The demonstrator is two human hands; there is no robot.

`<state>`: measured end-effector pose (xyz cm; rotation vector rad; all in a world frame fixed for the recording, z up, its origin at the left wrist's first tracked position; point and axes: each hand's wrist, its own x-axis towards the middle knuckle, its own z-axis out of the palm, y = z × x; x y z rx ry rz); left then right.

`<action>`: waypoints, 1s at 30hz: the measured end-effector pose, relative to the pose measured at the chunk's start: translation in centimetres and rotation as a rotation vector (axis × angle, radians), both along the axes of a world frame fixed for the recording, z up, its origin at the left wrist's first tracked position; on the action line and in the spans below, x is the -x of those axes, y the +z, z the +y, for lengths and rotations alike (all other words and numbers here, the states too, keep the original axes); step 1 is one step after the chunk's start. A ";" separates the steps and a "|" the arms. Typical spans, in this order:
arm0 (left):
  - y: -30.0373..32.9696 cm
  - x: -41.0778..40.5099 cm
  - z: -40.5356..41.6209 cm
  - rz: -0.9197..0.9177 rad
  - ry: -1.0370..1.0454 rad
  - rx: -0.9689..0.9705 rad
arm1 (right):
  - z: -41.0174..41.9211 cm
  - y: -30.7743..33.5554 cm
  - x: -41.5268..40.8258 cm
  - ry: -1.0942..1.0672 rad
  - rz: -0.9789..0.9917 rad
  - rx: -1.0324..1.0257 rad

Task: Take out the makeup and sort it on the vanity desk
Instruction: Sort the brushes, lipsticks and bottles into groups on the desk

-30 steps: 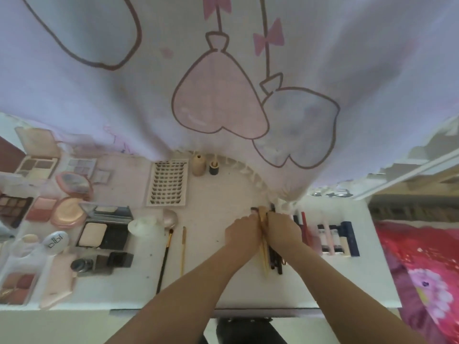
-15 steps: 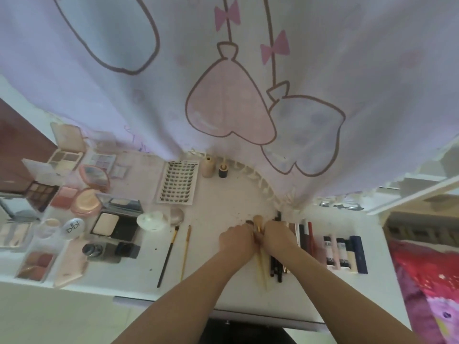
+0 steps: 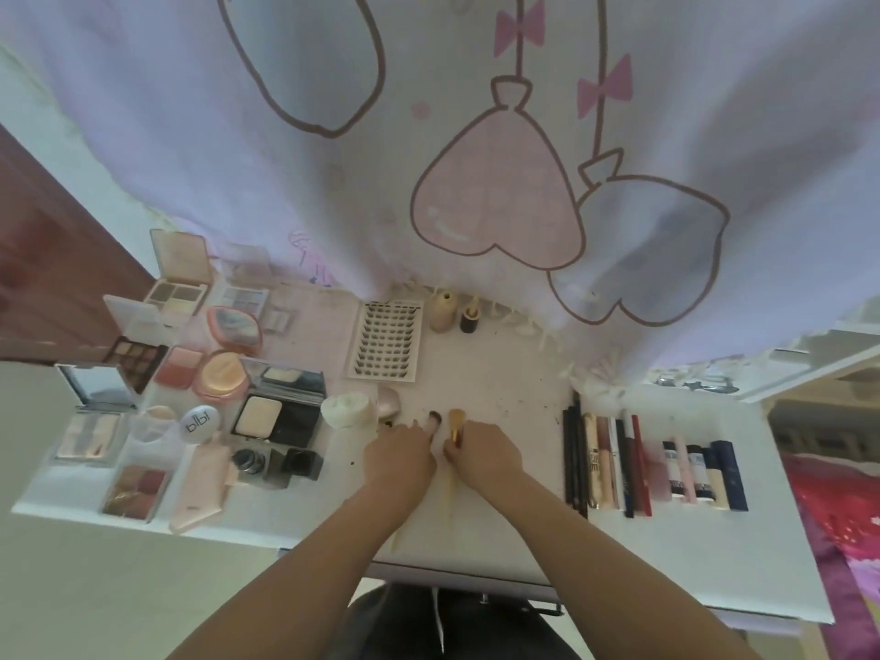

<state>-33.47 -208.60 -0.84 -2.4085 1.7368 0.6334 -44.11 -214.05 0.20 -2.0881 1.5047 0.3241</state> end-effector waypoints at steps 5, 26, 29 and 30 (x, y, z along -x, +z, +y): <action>1.3 0.6 -0.3 0.009 -0.047 0.141 | -0.4 0.7 2.4 -0.100 -0.052 0.018; 0.0 16.7 -6.2 0.158 0.062 -0.029 | -4.2 1.4 15.8 -0.102 -0.126 0.077; 0.2 17.4 -5.9 0.179 0.184 -0.050 | -4.8 1.4 16.0 -0.039 -0.142 0.043; 0.2 17.5 -5.9 0.202 0.220 -0.051 | -4.9 1.4 16.1 -0.016 -0.146 0.039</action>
